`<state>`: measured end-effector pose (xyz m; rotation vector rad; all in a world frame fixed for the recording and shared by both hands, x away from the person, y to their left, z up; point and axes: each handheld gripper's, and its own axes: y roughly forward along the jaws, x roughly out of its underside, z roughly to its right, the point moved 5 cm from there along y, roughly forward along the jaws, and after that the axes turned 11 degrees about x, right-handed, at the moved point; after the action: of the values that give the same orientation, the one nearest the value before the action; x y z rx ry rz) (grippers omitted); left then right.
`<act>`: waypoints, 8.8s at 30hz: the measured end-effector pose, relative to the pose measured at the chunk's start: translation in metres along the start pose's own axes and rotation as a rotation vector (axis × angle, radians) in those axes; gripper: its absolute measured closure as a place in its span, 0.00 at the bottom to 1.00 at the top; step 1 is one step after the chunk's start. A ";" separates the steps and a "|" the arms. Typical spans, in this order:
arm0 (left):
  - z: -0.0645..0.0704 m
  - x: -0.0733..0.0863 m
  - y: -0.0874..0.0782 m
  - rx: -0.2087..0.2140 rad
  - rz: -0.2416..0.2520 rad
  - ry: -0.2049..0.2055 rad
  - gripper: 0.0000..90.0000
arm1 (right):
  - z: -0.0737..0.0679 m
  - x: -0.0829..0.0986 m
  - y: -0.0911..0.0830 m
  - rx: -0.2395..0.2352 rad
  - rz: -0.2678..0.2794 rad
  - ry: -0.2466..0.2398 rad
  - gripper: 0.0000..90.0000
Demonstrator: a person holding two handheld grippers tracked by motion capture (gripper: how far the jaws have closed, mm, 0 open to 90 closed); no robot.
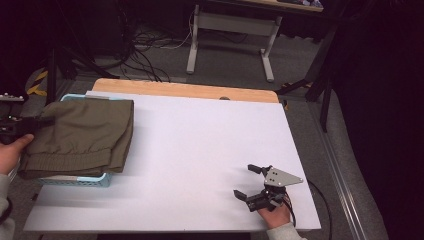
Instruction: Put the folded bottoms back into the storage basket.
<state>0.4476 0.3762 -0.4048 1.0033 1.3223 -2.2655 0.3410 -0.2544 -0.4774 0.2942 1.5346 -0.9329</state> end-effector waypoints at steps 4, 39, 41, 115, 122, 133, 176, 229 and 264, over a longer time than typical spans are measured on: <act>-0.003 0.001 0.000 -0.014 0.013 -0.002 0.88 | 0.000 0.000 0.000 0.000 0.000 0.000 0.01; 0.002 -0.007 0.025 -0.104 0.024 0.091 0.46 | 0.000 0.000 0.001 -0.004 -0.006 0.001 0.01; 0.006 -0.012 0.029 -0.119 0.021 0.119 0.50 | 0.000 0.001 0.001 -0.001 -0.008 -0.001 0.01; 0.067 -0.025 0.183 0.043 -0.377 0.127 0.83 | 0.002 0.001 0.001 0.023 -0.017 -0.004 0.01; 0.069 -0.040 0.159 0.005 -0.261 0.158 0.72 | 0.006 -0.004 0.000 0.035 -0.009 0.004 0.01; 0.097 -0.051 0.123 0.054 -0.082 0.208 0.55 | 0.010 -0.009 0.011 0.023 -0.007 0.001 0.01; 0.219 -0.001 0.102 0.401 0.195 0.383 0.08 | 0.007 -0.009 0.013 -0.005 -0.007 -0.002 0.01; 0.245 0.080 0.169 0.529 0.195 0.541 0.03 | 0.002 -0.010 0.011 -0.044 0.010 -0.018 0.01; 0.244 0.084 0.175 0.540 0.147 0.546 0.02 | 0.001 -0.010 0.012 -0.051 0.011 -0.020 0.01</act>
<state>0.3932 0.0827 -0.4947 1.9368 0.7537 -2.3721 0.3516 -0.2442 -0.4726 0.2563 1.5349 -0.8842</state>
